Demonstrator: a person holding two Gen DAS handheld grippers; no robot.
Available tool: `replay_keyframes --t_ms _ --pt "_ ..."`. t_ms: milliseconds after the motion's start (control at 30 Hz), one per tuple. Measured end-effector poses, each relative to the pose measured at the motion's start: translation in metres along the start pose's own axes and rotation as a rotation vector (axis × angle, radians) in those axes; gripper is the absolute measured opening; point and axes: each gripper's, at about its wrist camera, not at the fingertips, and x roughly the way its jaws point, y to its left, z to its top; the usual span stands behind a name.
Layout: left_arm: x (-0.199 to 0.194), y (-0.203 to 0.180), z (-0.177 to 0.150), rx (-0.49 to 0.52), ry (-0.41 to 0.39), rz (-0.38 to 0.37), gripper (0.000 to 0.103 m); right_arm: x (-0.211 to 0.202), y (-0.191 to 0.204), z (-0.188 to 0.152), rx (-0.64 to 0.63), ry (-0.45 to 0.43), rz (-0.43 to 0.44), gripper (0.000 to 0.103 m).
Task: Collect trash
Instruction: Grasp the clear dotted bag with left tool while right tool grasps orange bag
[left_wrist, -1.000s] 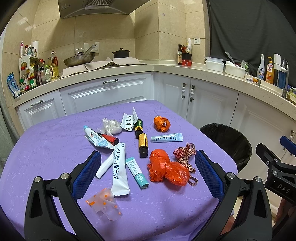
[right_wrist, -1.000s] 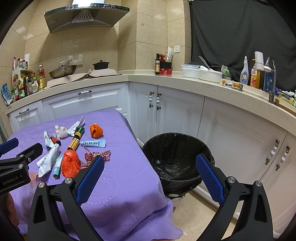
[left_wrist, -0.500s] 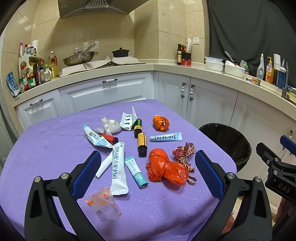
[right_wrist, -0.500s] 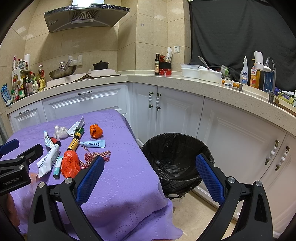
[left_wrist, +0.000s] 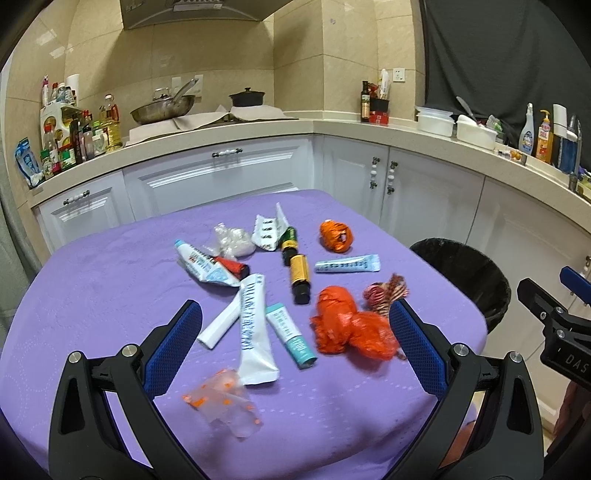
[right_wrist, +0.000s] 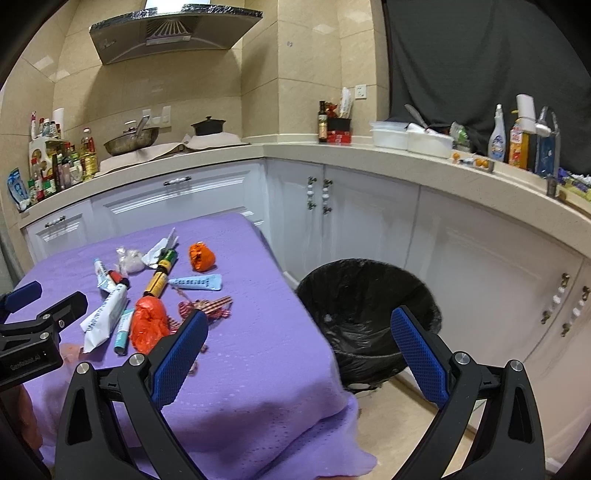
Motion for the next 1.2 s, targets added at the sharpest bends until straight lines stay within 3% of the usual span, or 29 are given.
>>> replay_keyframes --t_ms 400,667,900,933,1000,1033,1200 --pt "0.011 0.051 -0.023 -0.054 0.089 0.104 0.099 0.026 0.048 -0.011 -0.094 0.045 0.145 0.096" --pt "0.022 0.067 -0.032 -0.076 0.120 0.112 0.097 0.045 0.084 -0.017 -0.169 0.048 0.231 0.096" --pt "0.033 0.083 -0.042 -0.109 0.169 0.122 0.085 0.057 0.102 -0.022 -0.205 0.075 0.300 0.095" --pt "0.034 0.085 -0.044 -0.119 0.176 0.120 0.085 0.057 0.104 -0.024 -0.208 0.077 0.307 0.094" --pt "0.035 0.087 -0.045 -0.127 0.179 0.119 0.084 0.060 0.107 -0.025 -0.216 0.092 0.320 0.077" --pt "0.035 0.088 -0.045 -0.129 0.178 0.117 0.084 0.063 0.109 -0.026 -0.225 0.111 0.325 0.062" --pt "0.032 0.087 -0.046 -0.130 0.168 0.098 0.084 0.065 0.114 -0.029 -0.235 0.119 0.341 0.053"
